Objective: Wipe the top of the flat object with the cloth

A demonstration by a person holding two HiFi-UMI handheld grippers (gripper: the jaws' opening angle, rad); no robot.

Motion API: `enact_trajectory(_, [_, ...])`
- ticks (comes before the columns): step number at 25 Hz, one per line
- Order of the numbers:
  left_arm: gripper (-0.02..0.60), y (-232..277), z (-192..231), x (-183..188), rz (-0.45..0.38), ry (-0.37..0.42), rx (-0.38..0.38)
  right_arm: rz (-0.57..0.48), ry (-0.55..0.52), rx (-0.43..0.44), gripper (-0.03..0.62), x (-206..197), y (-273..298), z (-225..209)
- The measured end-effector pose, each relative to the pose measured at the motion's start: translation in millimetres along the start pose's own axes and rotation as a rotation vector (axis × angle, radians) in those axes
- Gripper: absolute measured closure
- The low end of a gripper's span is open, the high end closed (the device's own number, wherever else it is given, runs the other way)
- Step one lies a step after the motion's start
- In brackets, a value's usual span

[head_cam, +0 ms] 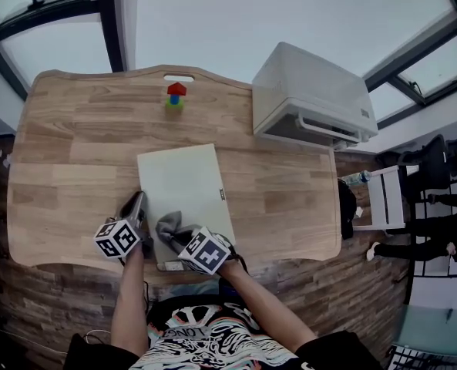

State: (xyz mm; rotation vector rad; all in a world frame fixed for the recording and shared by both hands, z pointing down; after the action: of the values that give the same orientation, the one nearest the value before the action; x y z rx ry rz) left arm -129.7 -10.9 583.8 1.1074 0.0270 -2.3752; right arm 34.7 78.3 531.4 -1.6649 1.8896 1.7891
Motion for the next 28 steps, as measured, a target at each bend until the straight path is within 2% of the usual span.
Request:
enact_trajectory(19, [0.462,2,1,2,0.002,-0.005,-0.021,-0.028,0.070,-0.059,0.585,-15,-28,-28])
enact_trajectory(28, [0.462,2,2,2,0.003,-0.006,-0.021,-0.055,0.114,-0.136,0.585,-28,-49,-48])
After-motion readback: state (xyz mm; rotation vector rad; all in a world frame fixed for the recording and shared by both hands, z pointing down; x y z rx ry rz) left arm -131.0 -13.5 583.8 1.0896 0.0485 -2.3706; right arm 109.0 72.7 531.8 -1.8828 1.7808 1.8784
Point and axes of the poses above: the fingertips, and each gripper's own axes: y forward along the fingers, z to its left, x out of its top, the point moved 8 cm from there along -y, backward along the fingers, and after that the axes turned 11 degrees about -z, right-handed, at the moved point
